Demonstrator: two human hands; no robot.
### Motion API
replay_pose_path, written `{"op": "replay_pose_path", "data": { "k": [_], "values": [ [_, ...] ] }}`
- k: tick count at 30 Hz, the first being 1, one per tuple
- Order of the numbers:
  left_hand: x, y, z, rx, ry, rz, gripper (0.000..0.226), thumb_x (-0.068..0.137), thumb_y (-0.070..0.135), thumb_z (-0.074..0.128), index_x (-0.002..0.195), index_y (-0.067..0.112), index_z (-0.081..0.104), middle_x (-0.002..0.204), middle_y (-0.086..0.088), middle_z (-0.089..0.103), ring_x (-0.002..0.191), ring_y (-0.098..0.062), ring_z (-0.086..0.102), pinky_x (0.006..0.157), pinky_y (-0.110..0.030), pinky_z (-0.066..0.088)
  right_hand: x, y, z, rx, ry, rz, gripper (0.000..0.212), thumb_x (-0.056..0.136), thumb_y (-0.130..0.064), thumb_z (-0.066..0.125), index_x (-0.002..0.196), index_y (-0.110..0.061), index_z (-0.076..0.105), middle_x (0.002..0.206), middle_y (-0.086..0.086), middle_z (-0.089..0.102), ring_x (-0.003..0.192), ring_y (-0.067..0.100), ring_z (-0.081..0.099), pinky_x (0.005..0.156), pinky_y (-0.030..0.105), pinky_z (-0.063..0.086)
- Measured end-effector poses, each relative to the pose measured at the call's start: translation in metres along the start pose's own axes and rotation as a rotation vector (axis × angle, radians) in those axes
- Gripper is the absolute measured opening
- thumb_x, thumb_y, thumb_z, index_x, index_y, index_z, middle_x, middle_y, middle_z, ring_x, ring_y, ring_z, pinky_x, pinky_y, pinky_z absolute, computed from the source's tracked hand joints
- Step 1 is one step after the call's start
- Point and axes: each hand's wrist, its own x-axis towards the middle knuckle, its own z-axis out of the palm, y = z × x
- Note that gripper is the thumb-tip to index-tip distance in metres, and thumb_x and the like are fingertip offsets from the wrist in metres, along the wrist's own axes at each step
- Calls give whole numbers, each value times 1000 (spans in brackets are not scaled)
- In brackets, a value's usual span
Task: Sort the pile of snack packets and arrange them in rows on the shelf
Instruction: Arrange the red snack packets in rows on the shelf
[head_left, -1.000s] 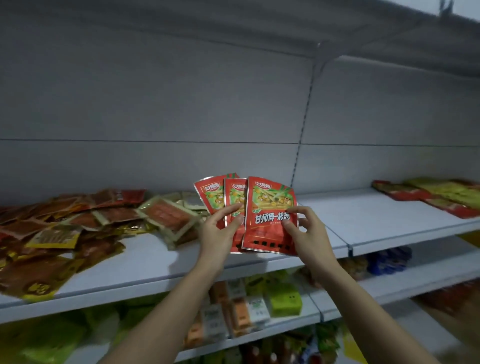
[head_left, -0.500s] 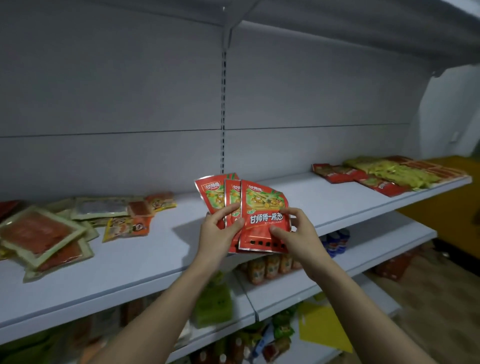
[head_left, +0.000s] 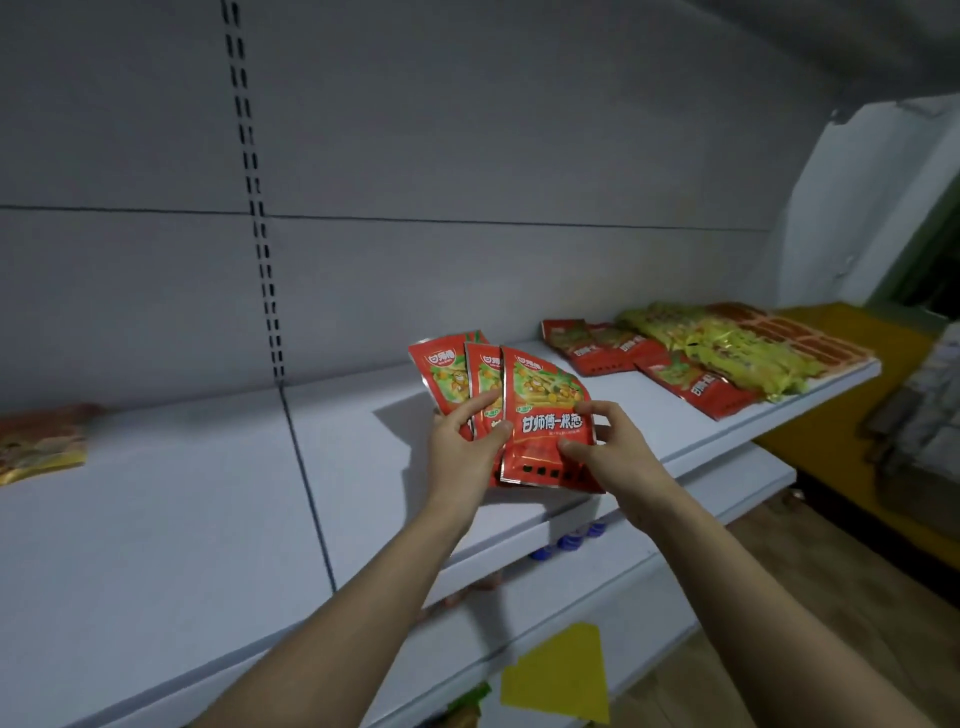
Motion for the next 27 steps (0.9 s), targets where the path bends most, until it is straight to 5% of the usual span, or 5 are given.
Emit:
{"op": "replay_pose_path", "data": {
  "k": [11, 13, 17, 22, 27],
  "values": [
    [64, -41, 93, 2, 251, -16, 27, 93, 24, 71, 104, 49, 67, 132, 1, 57, 108, -23, 68, 80, -40, 63, 147, 23, -156, -235, -100, 28, 46, 90, 2, 66, 125, -23, 51, 125, 16, 57, 105, 31, 63, 91, 45, 55],
    [66, -50, 115, -24, 298, -23, 28, 93, 25, 71, 101, 51, 69, 132, 1, 58, 106, -23, 69, 80, -43, 63, 171, 26, -175, -483, -125, -24, 51, 90, -5, 69, 133, -20, 47, 132, 15, 52, 111, 30, 57, 89, 39, 51],
    [68, -64, 158, -66, 377, -41, 28, 92, 22, 73, 98, 49, 72, 131, -2, 60, 103, -26, 71, 80, -46, 63, 203, 42, -184, -1007, -83, -413, 60, 91, -33, 67, 144, -20, 43, 146, 14, 35, 135, 38, 33, 112, 46, 32],
    [67, -65, 171, -107, 431, -13, 29, 92, 12, 70, 114, 31, 71, 129, -7, 60, 105, -29, 70, 83, -51, 61, 221, 64, -177, -1004, -470, -536, 46, 99, -39, 50, 143, -24, 47, 148, 1, 44, 139, 30, 32, 114, 47, 31],
    [60, -57, 178, -127, 446, -24, 41, 91, 8, 71, 127, 26, 64, 123, -4, 62, 101, -29, 71, 81, -50, 62, 222, 72, -184, -888, -528, -616, 49, 103, -31, 47, 150, -22, 40, 158, -3, 34, 145, 22, 25, 118, 37, 20]
  ]
}}
